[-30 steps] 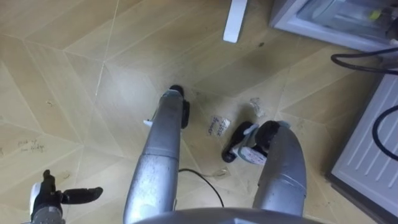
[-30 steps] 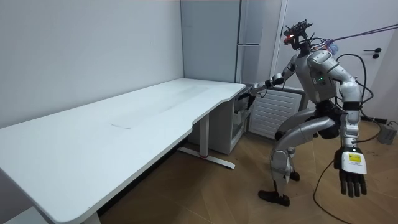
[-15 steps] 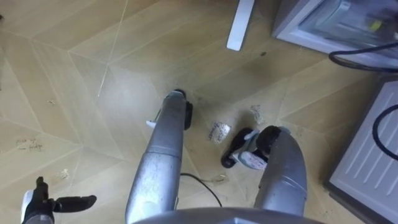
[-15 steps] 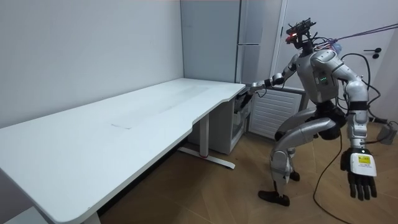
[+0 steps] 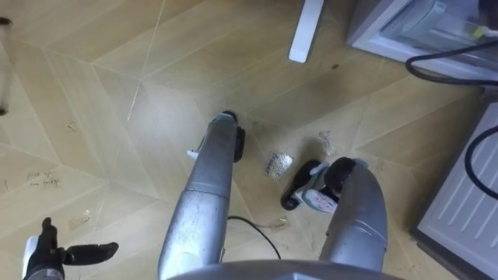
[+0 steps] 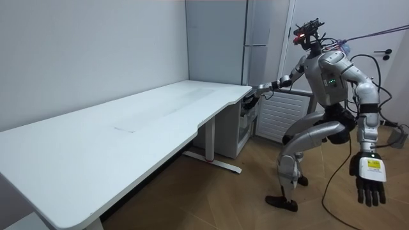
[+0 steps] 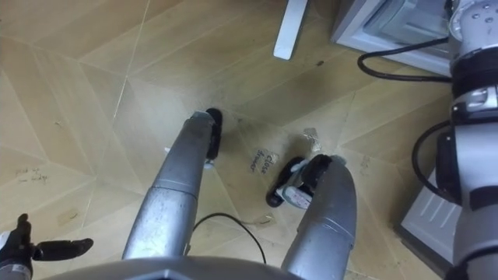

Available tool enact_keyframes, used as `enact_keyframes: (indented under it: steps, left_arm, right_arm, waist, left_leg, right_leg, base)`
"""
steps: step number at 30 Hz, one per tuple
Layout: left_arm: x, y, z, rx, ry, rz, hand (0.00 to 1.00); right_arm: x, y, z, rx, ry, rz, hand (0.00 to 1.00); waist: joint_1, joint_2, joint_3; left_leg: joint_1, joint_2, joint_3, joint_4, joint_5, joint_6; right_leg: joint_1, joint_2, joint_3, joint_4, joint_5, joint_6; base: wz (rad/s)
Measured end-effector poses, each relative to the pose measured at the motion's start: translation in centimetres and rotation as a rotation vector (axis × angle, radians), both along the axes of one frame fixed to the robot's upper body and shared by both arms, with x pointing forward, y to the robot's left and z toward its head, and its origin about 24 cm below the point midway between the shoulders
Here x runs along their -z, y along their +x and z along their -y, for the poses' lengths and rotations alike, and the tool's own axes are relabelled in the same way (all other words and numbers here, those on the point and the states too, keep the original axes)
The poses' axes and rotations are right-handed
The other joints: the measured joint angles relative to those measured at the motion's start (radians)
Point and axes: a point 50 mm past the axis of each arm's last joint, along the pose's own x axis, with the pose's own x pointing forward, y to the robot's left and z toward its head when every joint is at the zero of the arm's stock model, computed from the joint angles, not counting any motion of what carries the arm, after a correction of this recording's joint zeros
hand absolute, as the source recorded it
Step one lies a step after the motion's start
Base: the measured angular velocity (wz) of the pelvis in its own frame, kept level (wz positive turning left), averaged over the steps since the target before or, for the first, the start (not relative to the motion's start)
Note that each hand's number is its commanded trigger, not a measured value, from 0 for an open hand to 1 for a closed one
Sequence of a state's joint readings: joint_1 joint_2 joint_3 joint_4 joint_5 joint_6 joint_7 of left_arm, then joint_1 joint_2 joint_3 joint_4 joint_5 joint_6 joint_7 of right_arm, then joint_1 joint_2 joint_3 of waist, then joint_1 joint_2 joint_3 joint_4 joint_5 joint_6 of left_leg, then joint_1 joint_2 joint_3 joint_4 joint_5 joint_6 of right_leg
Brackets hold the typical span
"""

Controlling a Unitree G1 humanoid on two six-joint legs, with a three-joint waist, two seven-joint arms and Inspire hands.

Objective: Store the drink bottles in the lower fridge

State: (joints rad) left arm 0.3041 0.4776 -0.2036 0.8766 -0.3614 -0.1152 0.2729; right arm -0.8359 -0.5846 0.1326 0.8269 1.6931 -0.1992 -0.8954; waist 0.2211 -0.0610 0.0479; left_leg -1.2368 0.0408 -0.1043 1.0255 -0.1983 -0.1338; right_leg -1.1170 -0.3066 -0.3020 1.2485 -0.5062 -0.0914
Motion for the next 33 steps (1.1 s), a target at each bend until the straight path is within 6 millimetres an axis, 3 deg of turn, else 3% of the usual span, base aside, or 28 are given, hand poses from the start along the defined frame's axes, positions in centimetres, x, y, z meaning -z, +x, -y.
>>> enact_keyframes:
  steps: [1, 12, 18, 23, 29, 33]
  left_arm:
    - [0.0, 0.0, 0.0, 0.000, 0.000, 0.001, 0.00]
    - [0.0, 0.1, 0.0, 0.011, -0.003, -0.002, 0.00]
    - [-0.2, 0.6, 0.2, 0.040, -0.039, 0.005, 0.00]
    - [-0.4, 1.0, 0.2, 0.061, -0.058, 0.009, 0.00]
    - [-0.4, 1.3, 0.4, 0.071, -0.072, 0.017, 0.00]
    - [-0.6, 1.8, 0.6, 0.078, -0.080, 0.040, 0.00]
  right_arm:
    - [0.2, -0.1, 0.1, 0.003, 0.000, -0.006, 0.00]
    - [0.8, -0.2, 0.5, -0.001, -0.012, 0.010, 0.00]
    - [4.6, -1.5, 2.2, -0.073, -0.081, 0.037, 0.00]
    - [7.6, -2.8, 3.2, -0.174, -0.128, 0.050, 0.00]
    - [10.3, -4.6, 3.7, -0.296, -0.189, 0.020, 0.00]
    - [11.0, -5.1, 3.8, -0.338, -0.199, 0.036, 0.00]
  waist:
    - [0.000, 0.000, -0.0002]
    - [-0.005, 0.001, -0.0006]
    - [-0.009, -0.018, 0.0018]
    - [-0.021, -0.041, 0.0048]
    - [-0.025, -0.045, 0.0064]
    - [-0.028, -0.057, 0.0062]
  left_leg:
    - [0.002, 0.000, 0.000, 0.000, 0.000, 0.001]
    - [0.008, -0.001, 0.008, -0.008, -0.002, 0.014]
    - [0.036, -0.005, 0.008, -0.029, -0.006, 0.028]
    - [0.081, -0.012, 0.021, -0.063, -0.008, 0.051]
    - [0.143, -0.001, 0.036, -0.078, -0.028, 0.078]
    - [0.161, 0.003, 0.058, -0.080, -0.041, 0.089]
  right_leg:
    - [0.003, 0.000, 0.000, -0.002, 0.001, 0.001]
    - [0.017, -0.007, -0.004, -0.016, 0.003, 0.013]
    - [0.063, -0.001, -0.017, -0.071, 0.025, 0.042]
    - [0.113, 0.014, -0.004, -0.139, 0.053, 0.085]
    - [0.187, 0.034, 0.004, -0.208, 0.075, 0.110]
    - [0.196, 0.039, 0.027, -0.222, 0.085, 0.118]
  base:
    - [0.00]
    - [0.01]
    - [0.00]
    - [-0.04]
    - [-0.12]
    - [-0.13]
